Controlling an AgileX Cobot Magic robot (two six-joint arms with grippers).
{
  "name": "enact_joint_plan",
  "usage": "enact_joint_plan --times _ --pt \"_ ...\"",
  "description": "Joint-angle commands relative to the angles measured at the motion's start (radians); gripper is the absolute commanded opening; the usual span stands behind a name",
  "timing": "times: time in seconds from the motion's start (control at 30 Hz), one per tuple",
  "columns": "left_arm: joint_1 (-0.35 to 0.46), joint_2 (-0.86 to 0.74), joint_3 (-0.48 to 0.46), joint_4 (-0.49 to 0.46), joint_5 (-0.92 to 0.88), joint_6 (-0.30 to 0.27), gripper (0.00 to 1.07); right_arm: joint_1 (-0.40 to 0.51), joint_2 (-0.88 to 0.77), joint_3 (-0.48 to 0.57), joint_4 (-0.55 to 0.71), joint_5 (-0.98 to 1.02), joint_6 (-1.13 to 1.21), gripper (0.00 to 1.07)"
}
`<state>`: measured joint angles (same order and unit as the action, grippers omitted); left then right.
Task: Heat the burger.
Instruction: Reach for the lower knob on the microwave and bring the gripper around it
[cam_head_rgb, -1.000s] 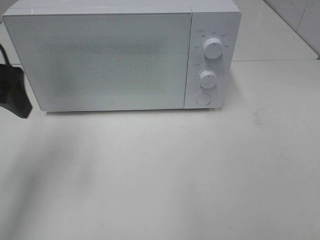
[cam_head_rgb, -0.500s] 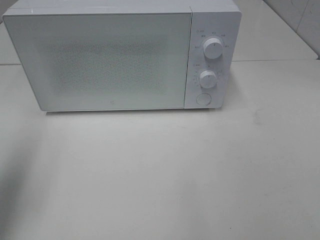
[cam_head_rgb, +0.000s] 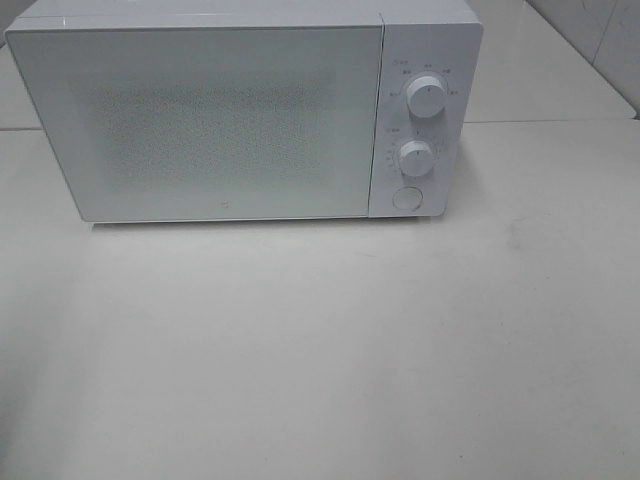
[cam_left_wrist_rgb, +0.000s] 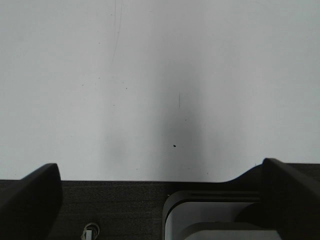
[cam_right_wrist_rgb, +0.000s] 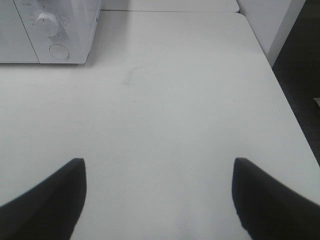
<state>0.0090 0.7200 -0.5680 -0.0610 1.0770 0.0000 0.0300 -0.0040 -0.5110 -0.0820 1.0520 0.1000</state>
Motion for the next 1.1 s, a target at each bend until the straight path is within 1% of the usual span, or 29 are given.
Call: enact_joint_plan --times 0.03,0.1,0.23,0.3,0.33,0.4,0.43,0.47,0.53,0.6,0.63,0.7,0.73,0.77,0.8,0.83,0.87,0.93,1.1 --pt "0.002 -0.044 0.038 -0.004 0.0 0.0 1.01 -0.007 -0.026 0.001 0.0 -0.01 -0.012 0.76" --pt "0.002 -0.1 0.068 -0.009 -0.037 0.0 1.01 -0.007 -0.026 0.001 0.0 -0.01 -0.012 0.76" --pt "0.002 -0.163 0.067 -0.009 -0.037 0.0 1.01 -0.007 -0.026 0.001 0.0 -0.01 -0.012 0.76" --pt "0.002 -0.231 0.067 -0.008 -0.037 0.0 1.01 -0.007 -0.026 0.001 0.0 -0.01 -0.012 0.76" --pt "0.002 -0.231 0.067 -0.008 -0.037 0.0 1.01 -0.007 -0.026 0.001 0.0 -0.01 -0.012 0.76" --pt "0.002 -0.311 0.067 -0.007 -0.037 0.0 1.01 -0.007 -0.026 0.001 -0.001 -0.01 -0.008 0.76" --pt "0.002 -0.311 0.067 -0.007 -0.037 0.0 1.01 -0.007 -0.026 0.001 -0.001 -0.01 -0.008 0.76" --pt "0.002 -0.371 0.067 -0.007 -0.037 0.0 1.01 -0.007 -0.026 0.001 -0.001 -0.01 -0.009 0.76" --pt "0.002 -0.395 0.067 -0.006 -0.038 0.0 1.01 -0.007 -0.026 0.001 -0.001 -0.01 -0.009 0.76" --pt "0.002 -0.481 0.067 -0.006 -0.038 0.0 1.01 -0.007 -0.026 0.001 -0.001 -0.01 -0.009 0.76" --pt "0.002 -0.481 0.067 -0.006 -0.038 0.0 1.01 -0.007 -0.026 0.001 -0.001 -0.01 -0.009 0.76" --pt "0.002 -0.577 0.067 -0.006 -0.038 0.0 1.01 -0.007 -0.026 0.001 -0.001 -0.01 -0.009 0.76" --pt "0.002 -0.577 0.067 -0.006 -0.038 0.0 1.01 -0.007 -0.026 0.001 -0.001 -0.01 -0.009 0.76" --pt "0.002 -0.649 0.067 -0.006 -0.039 0.0 1.01 -0.007 -0.026 0.001 -0.001 -0.01 -0.009 0.76" --pt "0.002 -0.684 0.067 -0.005 -0.039 0.0 1.01 -0.007 -0.026 0.001 -0.001 -0.01 -0.009 0.76" --pt "0.002 -0.684 0.067 -0.005 -0.039 0.0 1.01 -0.007 -0.026 0.001 -0.001 -0.01 -0.009 0.76" --pt "0.002 -0.742 0.067 -0.003 -0.039 0.0 1.01 -0.007 -0.026 0.001 -0.001 -0.01 -0.009 0.76" --pt "0.002 -0.757 0.067 -0.003 -0.039 0.0 1.01 -0.007 -0.026 0.001 -0.001 -0.01 -0.009 0.76" --pt "0.002 -0.735 0.067 0.003 -0.039 0.0 1.01 -0.007 -0.02 0.001 -0.001 -0.01 -0.009 0.76"
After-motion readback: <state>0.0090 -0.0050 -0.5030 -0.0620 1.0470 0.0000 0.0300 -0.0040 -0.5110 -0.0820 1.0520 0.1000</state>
